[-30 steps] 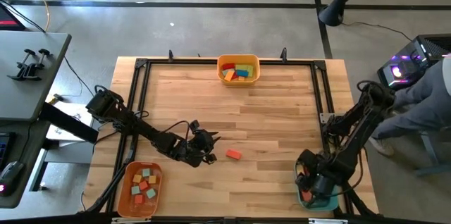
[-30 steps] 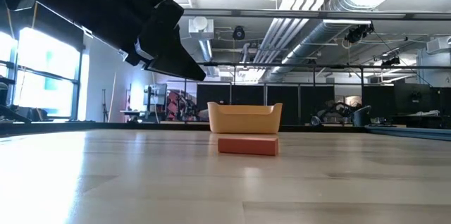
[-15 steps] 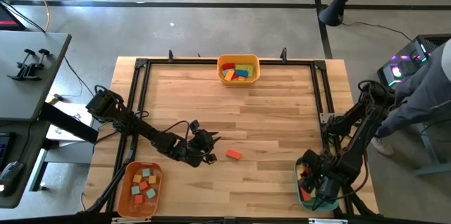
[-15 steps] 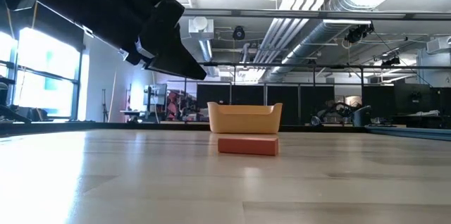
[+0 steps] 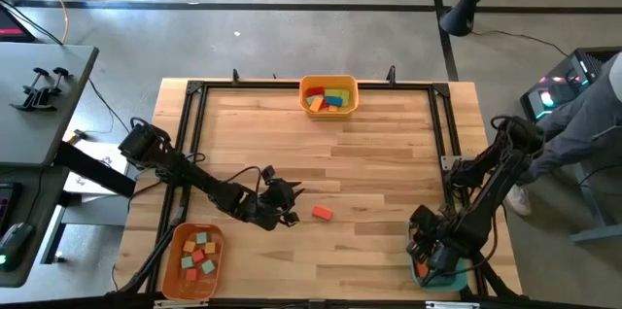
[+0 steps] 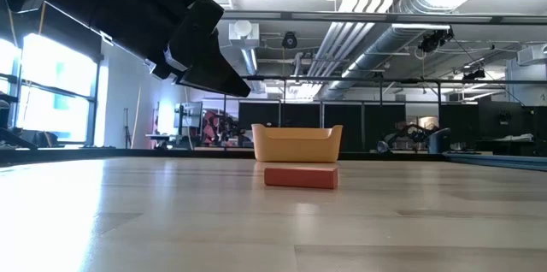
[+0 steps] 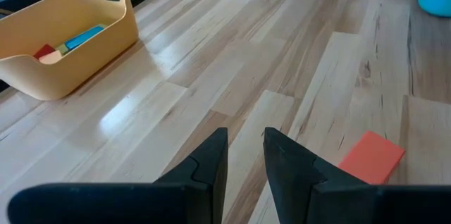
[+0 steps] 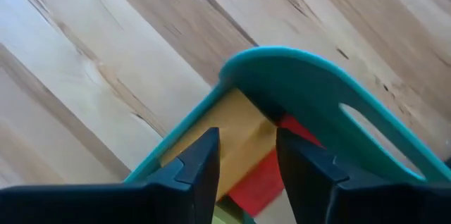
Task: Sort blocks by size
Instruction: Adjust the blocks in the green bin
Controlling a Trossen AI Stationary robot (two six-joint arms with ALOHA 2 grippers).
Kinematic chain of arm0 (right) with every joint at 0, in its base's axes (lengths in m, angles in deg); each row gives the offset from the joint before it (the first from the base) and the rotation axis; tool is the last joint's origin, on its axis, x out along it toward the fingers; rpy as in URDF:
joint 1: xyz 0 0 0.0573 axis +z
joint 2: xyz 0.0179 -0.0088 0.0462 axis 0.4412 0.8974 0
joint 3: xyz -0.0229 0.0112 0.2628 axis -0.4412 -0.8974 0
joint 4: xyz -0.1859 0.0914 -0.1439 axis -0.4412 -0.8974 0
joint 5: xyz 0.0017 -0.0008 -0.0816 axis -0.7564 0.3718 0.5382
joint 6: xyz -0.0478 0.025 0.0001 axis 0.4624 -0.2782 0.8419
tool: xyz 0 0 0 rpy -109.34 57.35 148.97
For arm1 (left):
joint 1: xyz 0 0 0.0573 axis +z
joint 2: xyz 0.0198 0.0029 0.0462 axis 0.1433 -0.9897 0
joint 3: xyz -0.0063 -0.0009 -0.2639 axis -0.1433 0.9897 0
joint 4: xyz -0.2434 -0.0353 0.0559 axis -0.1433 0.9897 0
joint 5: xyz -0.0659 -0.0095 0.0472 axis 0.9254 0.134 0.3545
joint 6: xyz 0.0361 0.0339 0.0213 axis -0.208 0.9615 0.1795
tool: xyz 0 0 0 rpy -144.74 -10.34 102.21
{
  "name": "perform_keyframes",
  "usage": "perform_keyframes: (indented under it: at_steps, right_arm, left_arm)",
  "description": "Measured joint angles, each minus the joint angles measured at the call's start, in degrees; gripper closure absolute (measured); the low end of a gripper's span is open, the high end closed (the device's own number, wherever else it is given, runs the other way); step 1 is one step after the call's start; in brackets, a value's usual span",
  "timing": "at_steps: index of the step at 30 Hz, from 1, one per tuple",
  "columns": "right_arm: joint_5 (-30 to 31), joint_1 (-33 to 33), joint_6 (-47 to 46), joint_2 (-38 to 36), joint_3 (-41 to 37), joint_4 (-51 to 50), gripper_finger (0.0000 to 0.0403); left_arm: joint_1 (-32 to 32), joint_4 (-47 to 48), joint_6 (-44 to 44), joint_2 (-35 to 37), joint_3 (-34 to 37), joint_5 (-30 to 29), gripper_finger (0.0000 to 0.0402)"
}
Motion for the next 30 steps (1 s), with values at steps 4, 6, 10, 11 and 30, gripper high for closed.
perform_keyframes:
  at_steps: [4, 6, 10, 11, 30]
  right_arm:
    - [-0.6, 0.0, 0.6, 1.5, 0.0, 1.2, 0.0268]
    - [-0.6, 0.0, 1.1, 1.9, 0.0, 1.9, 0.0268]
    - [-0.7, 0.0, 1.5, 1.8, 0.0, 1.9, 0.0268]
    - [-0.8, 0.1, 1.5, 1.8, 0.0, 1.6, 0.0268]
    - [-0.3, 0.8, 5.6, 1.7, 0.3, 0.7, 0.0268]
  left_arm:
    - [0.0, 0.0, 0.0, 0.0, 0.0, 0.0, 0.0323]
    - [0.0, 0.0, 0.0, 0.0, 0.0, 0.0, 0.0323]
    - [0.0, 0.0, 0.0, 0.0, 0.0, 0.0, 0.0323]
    - [0.0, 0.0, 0.0, 0.0, 0.0, 0.0, 0.0323]
    - [0.0, -0.1, -0.5, 0.0, 0.0, 0.2, 0.0323]
